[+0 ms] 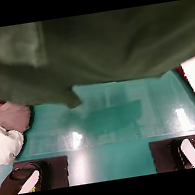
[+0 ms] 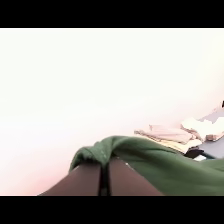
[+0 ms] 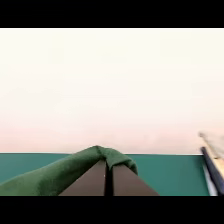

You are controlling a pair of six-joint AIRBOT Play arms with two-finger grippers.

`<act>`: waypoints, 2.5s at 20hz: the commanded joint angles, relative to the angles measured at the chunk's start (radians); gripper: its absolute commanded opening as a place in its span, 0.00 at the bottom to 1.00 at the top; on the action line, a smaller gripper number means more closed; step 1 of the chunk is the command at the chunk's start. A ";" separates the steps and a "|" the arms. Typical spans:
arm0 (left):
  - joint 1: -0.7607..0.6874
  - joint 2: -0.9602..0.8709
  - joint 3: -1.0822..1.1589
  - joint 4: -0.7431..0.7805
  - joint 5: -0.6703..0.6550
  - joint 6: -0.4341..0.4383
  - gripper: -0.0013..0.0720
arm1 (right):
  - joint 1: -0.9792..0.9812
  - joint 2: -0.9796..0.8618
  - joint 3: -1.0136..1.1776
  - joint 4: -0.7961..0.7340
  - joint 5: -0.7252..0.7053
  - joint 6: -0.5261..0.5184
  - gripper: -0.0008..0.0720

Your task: Fold the shirts.

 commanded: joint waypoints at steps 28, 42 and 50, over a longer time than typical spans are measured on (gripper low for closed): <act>0.000 -0.804 -0.388 0.365 0.141 0.057 0.05 | 0.480 -0.818 -0.219 -0.496 -0.084 0.201 0.03; 0.000 -0.808 -0.596 0.461 -0.224 0.094 0.14 | 0.623 -0.731 -0.636 -0.536 -0.037 0.201 0.04; 0.106 -0.709 -0.626 0.469 -0.343 -0.061 0.70 | 0.609 -0.657 -0.653 -0.534 0.095 0.169 0.53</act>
